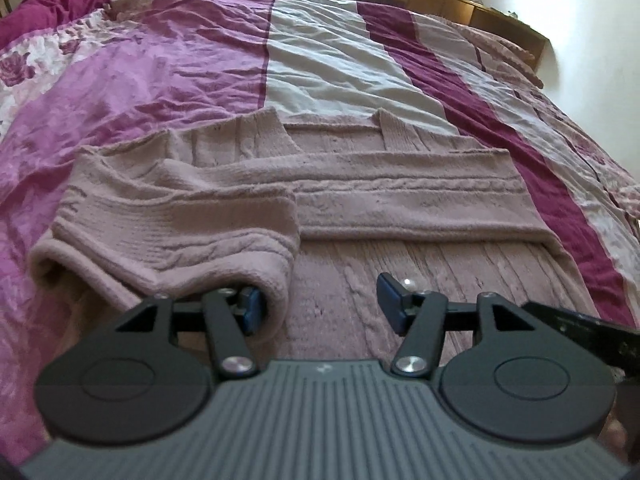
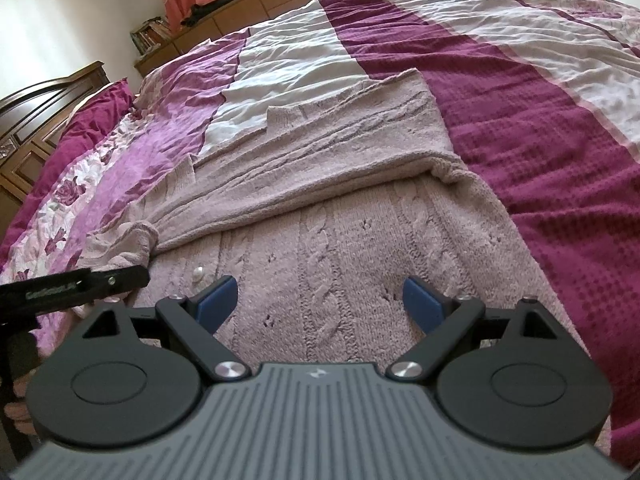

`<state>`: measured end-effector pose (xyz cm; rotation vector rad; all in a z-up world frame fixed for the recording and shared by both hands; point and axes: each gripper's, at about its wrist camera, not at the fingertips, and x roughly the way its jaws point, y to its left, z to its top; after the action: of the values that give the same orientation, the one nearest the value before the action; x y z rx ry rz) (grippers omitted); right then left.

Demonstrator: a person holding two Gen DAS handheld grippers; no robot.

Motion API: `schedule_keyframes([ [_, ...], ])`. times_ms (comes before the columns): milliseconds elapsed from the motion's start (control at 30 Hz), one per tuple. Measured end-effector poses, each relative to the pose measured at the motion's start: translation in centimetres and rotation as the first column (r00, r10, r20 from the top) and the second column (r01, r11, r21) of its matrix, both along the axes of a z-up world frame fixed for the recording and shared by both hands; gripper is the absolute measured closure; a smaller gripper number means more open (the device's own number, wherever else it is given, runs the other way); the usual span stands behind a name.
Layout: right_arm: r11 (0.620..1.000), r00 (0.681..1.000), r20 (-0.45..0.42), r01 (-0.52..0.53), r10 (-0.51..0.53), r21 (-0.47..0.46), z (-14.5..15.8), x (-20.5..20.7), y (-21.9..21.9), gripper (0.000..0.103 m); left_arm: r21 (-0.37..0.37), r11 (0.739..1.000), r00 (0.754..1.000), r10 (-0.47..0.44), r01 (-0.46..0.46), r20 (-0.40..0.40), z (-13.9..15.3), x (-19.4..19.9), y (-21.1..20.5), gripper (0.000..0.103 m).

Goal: Fold small clothes
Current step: 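Move the right gripper to the other sleeve cuff and close on it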

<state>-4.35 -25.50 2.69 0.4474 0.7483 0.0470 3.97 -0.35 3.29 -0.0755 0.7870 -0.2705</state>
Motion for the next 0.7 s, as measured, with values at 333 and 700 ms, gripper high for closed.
schedule_keyframes([
  [333,1.000,1.000,-0.002,0.000,0.000,-0.007,0.1,0.0,0.2,0.009,-0.005,1.000,1.000,-0.010,0.010,-0.014,1.2,-2.0,2.2,0.044],
  [700,1.000,1.000,0.004,-0.018,0.018,-0.001,1.0,0.5,0.8,0.009,0.000,0.997,0.997,0.074,-0.074,-0.007,1.9,-3.0,6.0,0.044],
])
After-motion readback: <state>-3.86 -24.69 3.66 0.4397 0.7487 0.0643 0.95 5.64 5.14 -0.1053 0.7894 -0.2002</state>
